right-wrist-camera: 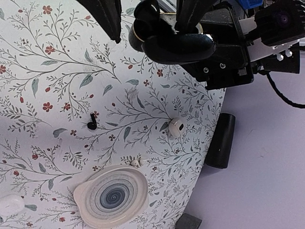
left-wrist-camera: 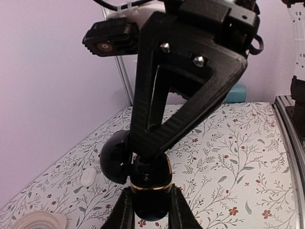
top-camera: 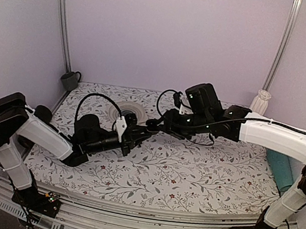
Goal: Insert the wireless bluetooth earbuds into the charging case
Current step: Insert the right earbud into the right side groove of the charging case.
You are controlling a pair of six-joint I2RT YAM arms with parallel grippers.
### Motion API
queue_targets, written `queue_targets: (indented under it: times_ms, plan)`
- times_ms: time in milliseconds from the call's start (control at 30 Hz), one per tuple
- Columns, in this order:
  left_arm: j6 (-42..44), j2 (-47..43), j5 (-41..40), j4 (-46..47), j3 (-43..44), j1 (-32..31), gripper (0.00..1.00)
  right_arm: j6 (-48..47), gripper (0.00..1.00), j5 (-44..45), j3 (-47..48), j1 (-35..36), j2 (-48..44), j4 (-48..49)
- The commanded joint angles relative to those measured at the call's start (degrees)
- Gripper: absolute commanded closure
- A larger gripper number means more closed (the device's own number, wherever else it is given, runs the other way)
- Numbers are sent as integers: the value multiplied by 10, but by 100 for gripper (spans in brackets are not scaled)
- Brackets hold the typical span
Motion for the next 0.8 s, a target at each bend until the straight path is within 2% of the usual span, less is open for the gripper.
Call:
queue_targets:
  times_ms: [0,167,333,467,600,667,767]
  plan:
    - [-22,15,5,37,6,-5,100,-23,60,-4,7,-1,-29,21]
    - [-37,18,8,43,8,-2,100,-29,56,-7,-5,0,-44,33]
    - [-43,18,15,46,11,2,100,-34,48,-3,-16,0,-57,32]
    - [-49,14,22,49,10,3,100,-45,47,1,-18,0,-67,34]
    - [-63,8,43,57,5,7,100,-87,52,-21,-20,-1,-82,45]
    - [-74,3,58,68,0,11,100,-129,59,-39,-20,-1,-90,46]
    - [-84,-10,82,72,-8,17,100,-195,61,-65,-28,-2,-111,45]
